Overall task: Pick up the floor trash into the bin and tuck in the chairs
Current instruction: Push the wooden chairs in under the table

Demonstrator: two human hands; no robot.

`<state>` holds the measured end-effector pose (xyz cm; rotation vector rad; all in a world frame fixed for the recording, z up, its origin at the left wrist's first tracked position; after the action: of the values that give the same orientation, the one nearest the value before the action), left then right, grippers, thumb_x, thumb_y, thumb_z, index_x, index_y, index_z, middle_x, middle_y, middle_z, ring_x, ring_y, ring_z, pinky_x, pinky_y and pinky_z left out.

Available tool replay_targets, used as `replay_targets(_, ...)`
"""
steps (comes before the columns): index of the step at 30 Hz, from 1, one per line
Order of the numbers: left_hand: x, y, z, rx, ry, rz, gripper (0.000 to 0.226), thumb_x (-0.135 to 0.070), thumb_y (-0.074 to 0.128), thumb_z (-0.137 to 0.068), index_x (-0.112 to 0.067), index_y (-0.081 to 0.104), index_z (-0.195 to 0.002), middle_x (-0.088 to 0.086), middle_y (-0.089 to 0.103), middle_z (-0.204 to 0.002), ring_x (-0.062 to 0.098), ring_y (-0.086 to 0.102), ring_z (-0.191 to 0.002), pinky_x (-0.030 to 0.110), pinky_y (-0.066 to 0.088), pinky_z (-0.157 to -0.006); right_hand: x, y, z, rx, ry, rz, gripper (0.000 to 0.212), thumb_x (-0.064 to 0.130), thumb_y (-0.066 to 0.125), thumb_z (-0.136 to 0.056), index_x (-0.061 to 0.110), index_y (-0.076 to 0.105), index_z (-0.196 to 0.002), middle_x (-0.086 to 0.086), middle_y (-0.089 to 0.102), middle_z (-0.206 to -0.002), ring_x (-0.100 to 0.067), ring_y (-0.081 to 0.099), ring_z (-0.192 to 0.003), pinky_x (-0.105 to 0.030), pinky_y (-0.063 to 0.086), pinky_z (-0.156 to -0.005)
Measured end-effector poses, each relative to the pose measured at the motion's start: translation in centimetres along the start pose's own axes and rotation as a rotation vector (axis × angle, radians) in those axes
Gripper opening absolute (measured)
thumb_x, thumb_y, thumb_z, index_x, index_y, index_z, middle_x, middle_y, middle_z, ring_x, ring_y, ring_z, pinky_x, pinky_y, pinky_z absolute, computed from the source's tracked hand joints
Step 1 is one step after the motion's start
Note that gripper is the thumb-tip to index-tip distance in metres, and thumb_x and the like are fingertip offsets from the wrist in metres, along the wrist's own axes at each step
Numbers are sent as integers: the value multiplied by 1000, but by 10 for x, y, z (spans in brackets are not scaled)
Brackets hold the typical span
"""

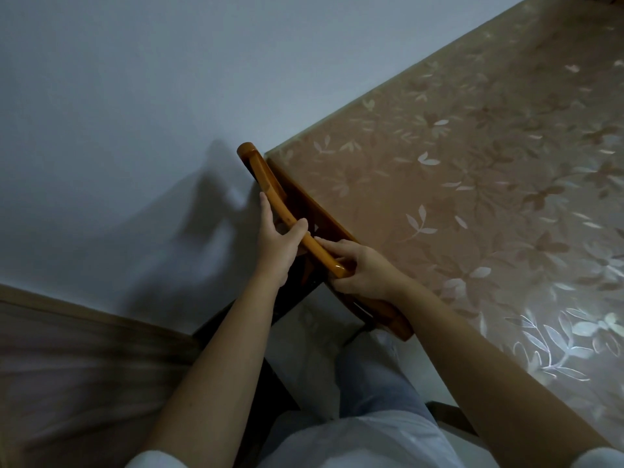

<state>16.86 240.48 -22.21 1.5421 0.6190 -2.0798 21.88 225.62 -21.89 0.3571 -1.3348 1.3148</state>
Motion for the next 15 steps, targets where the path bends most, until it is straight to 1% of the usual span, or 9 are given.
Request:
replay_targets(1,1,-1,0,5,0,-6,84,-15,61,-88,-37,4,-146,4,26,-150,-2,54,-87,14,53,-57,0,0,0,0,1,-1,71,12,62,-81,42,30,-137,8,45,-111,-7,49,-100,-22,41,-84)
replay_targets(2,1,-1,1,13,2,-12,84,-18,62,-88,-38,3,-145,3,26,-150,-3,55,-88,17,54,-63,0,0,0,0,4,5,70,15,62,-81,41,30,-138,9,46,-112,-7,49,-103,-18,39,-82)
replay_targets(4,-1,-4,4,21,3,-59,87,-30,64,-85,-39,3,-145,2,25,-151,8,51,-113,33,52,-86,2,0,2,5,21,18,68,20,62,-84,39,28,-139,12,44,-116,-5,48,-105,-15,36,-81)
replay_targets(5,-3,-6,6,24,7,-115,88,-38,65,-83,-39,3,-145,1,24,-152,17,42,-126,43,46,-96,3,0,3,1,32,15,66,23,62,-85,37,28,-140,12,44,-118,-5,47,-105,-16,36,-82)
replay_targets(6,-4,-7,7,23,16,-179,87,-42,64,-82,-38,4,-146,2,24,-152,22,34,-133,50,39,-102,4,-1,6,-12,38,0,64,26,61,-85,36,29,-140,12,44,-122,-5,48,-106,-17,38,-84)
replay_targets(7,-5,-7,11,18,29,-241,84,-44,61,-83,-35,6,-147,3,25,-152,25,31,-135,51,36,-104,4,-3,9,-38,39,-15,61,29,60,-86,35,31,-139,11,45,-125,-5,49,-108,-19,40,-86)
replay_targets(9,-8,-8,22,-3,66,-347,74,-41,56,-88,-28,13,-147,5,27,-150,25,31,-134,49,35,-105,4,-11,23,-144,36,-18,54,33,57,-87,35,35,-137,11,48,-129,-4,50,-109,-24,43,-91)
replay_targets(12,-12,-9,46,-92,165,-557,59,-36,53,-91,-19,29,-143,7,32,-146,23,30,-133,40,34,-101,0,-23,52,-355,59,-15,42,34,54,-89,31,46,-129,11,55,-121,-3,53,-106,-28,46,-91)
replay_targets(15,-17,-2,74,-115,356,-777,46,-30,54,-90,-12,46,-131,8,40,-140,23,32,-129,30,33,-93,-7,-30,88,-541,101,145,35,31,53,-89,24,53,-124,8,57,-117,-2,51,-102,-21,42,-86)
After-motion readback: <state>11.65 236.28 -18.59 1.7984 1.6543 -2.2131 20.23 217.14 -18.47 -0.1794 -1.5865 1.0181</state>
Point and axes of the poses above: each hand's wrist, its own z-axis away from the middle knuckle, its own y-axis out of the palm, x = y × z, the point moved 2 cm from there along -z, towards the middle knuckle
